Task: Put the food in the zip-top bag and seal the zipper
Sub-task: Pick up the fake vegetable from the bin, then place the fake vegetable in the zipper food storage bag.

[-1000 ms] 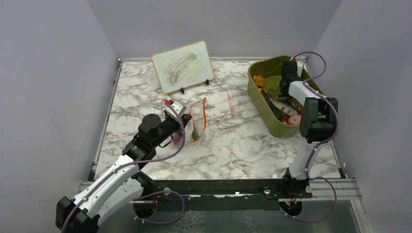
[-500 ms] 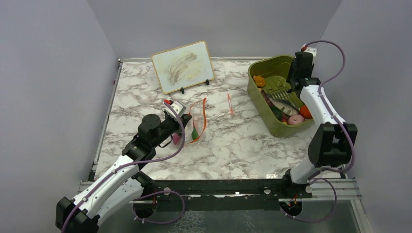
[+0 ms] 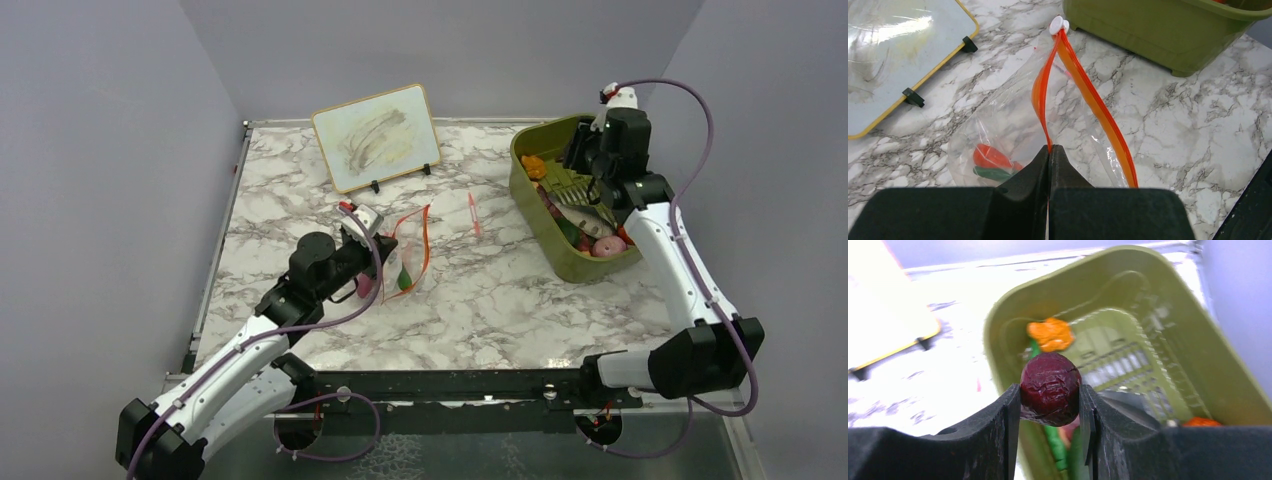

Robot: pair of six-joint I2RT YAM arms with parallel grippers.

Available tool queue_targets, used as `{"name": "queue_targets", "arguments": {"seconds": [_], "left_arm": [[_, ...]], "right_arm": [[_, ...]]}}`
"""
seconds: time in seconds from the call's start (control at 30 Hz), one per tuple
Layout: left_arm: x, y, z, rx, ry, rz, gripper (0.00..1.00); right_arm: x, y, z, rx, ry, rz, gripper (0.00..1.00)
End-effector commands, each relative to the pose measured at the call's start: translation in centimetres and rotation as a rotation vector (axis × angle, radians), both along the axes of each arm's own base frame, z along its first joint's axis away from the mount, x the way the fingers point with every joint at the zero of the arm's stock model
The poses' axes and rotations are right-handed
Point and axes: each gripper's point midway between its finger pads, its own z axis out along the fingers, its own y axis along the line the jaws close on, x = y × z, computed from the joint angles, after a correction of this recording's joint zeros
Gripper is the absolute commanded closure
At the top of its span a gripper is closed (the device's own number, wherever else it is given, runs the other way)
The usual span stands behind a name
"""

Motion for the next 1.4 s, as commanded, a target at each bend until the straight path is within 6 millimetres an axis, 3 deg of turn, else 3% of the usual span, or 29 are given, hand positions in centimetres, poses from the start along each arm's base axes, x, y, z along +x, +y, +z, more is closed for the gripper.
{"name": "queue_targets", "arguments": {"seconds": [0.0, 0.27, 0.53, 0.83, 1.1, 1.37], "left_arm": [[0.5, -0.6, 1.3, -0.048, 0.055, 0.024, 1.00], [1.7, -1.1, 2.3, -0.068, 0.113, 0.061, 1.00], [1.9, -1.6, 3.3, -0.090, 0.133, 0.058, 1.00], [2.2, -1.4, 4.3, -0.079, 0.111, 0.070, 1.00], [1.7, -1.8, 4.5, -0.101, 0.124, 0.043, 1.00], [1.1, -1.8, 4.6, -0.116, 0.133, 0.031, 1.00]], "right_arm": [[-2.2, 6.3, 1.1, 0.044, -0.013, 0.196, 0.77], [-6.4, 15.9, 1.7, 0.209, -0.001, 0.482, 0.77], [-10.2, 23.4, 1.8, 0.327, 0.009, 0.699, 0.77], [-14.7, 29.8, 3.4, 0.424, -0.003, 0.911, 0.77], [-15.8, 33.2, 1.0, 0.424, 0.070, 0.973, 0.76], [-14.6, 32.9, -3.5, 0.342, 0.158, 0.895, 0.70]]}}
